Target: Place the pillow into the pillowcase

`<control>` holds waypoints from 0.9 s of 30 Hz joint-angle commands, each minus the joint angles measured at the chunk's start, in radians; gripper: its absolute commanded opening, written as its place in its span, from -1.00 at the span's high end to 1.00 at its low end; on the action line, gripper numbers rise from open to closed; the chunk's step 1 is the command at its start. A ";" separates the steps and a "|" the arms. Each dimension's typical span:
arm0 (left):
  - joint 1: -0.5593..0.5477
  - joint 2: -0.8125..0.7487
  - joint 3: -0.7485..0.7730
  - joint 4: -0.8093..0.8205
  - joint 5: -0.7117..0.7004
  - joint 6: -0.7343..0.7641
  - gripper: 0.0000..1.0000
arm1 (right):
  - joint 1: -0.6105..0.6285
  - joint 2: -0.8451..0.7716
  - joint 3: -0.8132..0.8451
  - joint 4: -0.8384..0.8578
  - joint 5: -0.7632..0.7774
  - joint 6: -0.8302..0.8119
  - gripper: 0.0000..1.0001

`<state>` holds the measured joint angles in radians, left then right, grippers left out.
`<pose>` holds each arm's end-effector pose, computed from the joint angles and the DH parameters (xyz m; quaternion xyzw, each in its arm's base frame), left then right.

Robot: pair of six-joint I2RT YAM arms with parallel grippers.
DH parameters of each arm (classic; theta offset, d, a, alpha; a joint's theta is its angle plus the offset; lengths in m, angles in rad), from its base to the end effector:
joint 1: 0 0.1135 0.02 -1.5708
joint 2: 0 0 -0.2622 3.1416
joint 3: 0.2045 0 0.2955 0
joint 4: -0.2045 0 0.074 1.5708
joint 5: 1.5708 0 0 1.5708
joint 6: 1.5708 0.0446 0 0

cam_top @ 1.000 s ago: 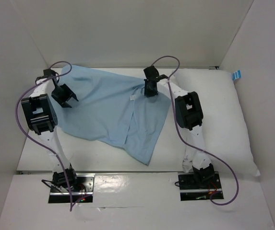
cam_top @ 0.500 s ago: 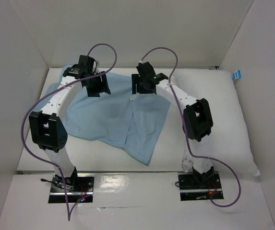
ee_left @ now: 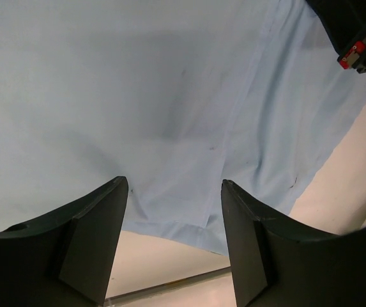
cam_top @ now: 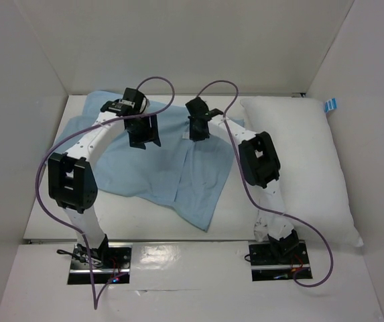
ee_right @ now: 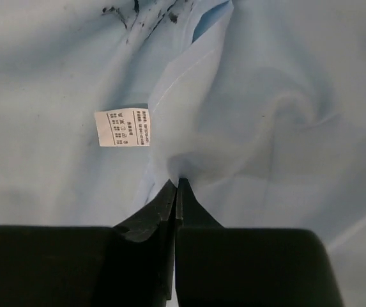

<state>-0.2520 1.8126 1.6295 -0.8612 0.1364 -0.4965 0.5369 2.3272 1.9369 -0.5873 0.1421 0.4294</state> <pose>0.4223 -0.1150 0.2722 -0.0999 0.9583 -0.1562 0.2176 0.4814 0.2792 0.1516 -0.0305 0.9537 0.0753 0.2897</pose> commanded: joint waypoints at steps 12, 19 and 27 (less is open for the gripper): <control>-0.190 0.149 0.108 -0.007 -0.118 0.032 -0.41 | -0.072 -0.341 -0.412 0.222 -0.113 0.022 1.00; -0.239 0.286 0.193 0.016 -0.118 0.009 -0.30 | -0.132 -0.319 -0.478 0.242 -0.168 0.012 0.85; -0.248 0.369 0.222 0.088 -0.072 -0.013 -0.29 | -0.160 -0.351 -0.515 0.279 -0.196 0.012 0.75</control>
<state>-0.4965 2.1624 1.8202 -0.8185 0.0364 -0.5018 0.3874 2.0220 1.4269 -0.3630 -0.0238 0.4446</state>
